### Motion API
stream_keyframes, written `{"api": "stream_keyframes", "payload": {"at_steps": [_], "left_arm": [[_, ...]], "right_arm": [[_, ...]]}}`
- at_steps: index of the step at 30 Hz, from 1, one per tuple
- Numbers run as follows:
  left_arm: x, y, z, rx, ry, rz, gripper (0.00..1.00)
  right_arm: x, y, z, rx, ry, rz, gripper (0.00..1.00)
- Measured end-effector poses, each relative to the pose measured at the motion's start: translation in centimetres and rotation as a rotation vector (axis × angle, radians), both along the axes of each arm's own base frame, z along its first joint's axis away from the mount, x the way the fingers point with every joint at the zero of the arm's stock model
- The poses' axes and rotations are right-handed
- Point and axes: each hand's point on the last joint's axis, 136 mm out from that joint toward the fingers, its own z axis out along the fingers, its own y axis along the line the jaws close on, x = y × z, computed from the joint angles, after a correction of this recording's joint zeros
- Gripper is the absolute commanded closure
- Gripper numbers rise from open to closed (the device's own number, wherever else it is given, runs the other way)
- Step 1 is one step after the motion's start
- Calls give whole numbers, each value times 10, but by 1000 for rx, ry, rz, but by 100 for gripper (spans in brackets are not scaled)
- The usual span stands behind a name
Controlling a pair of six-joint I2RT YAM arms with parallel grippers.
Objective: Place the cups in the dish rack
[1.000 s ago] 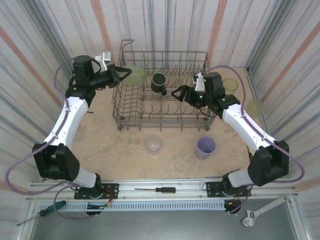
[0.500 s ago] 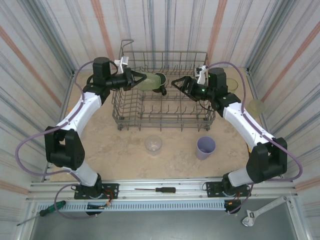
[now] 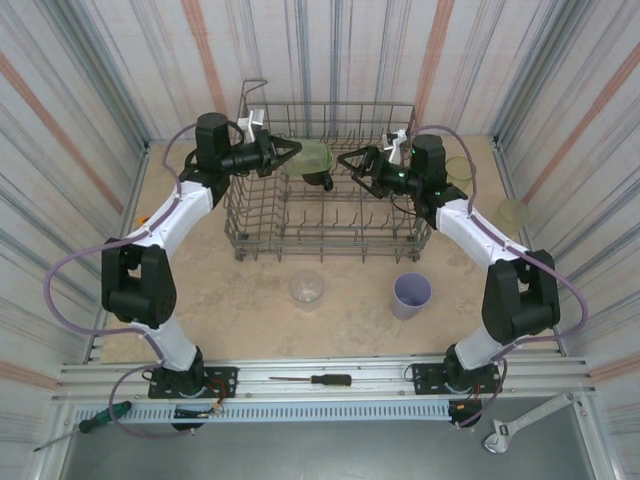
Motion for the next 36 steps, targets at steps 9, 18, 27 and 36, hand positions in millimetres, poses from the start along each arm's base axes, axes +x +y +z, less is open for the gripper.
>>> {"api": "stream_keyframes", "payload": {"at_steps": [9, 18, 27, 36], "left_arm": [[0, -15, 5, -61, 33, -25, 100], [0, -19, 12, -97, 39, -31, 100], [-1, -32, 10, -120, 47, -56, 100], [1, -34, 11, -142, 37, -74, 100]], "right_arm": [[12, 11, -9, 78, 35, 35, 1], [21, 16, 7, 179, 18, 37, 1], [25, 23, 8, 233, 27, 46, 1], [30, 25, 13, 290, 26, 50, 8]]}}
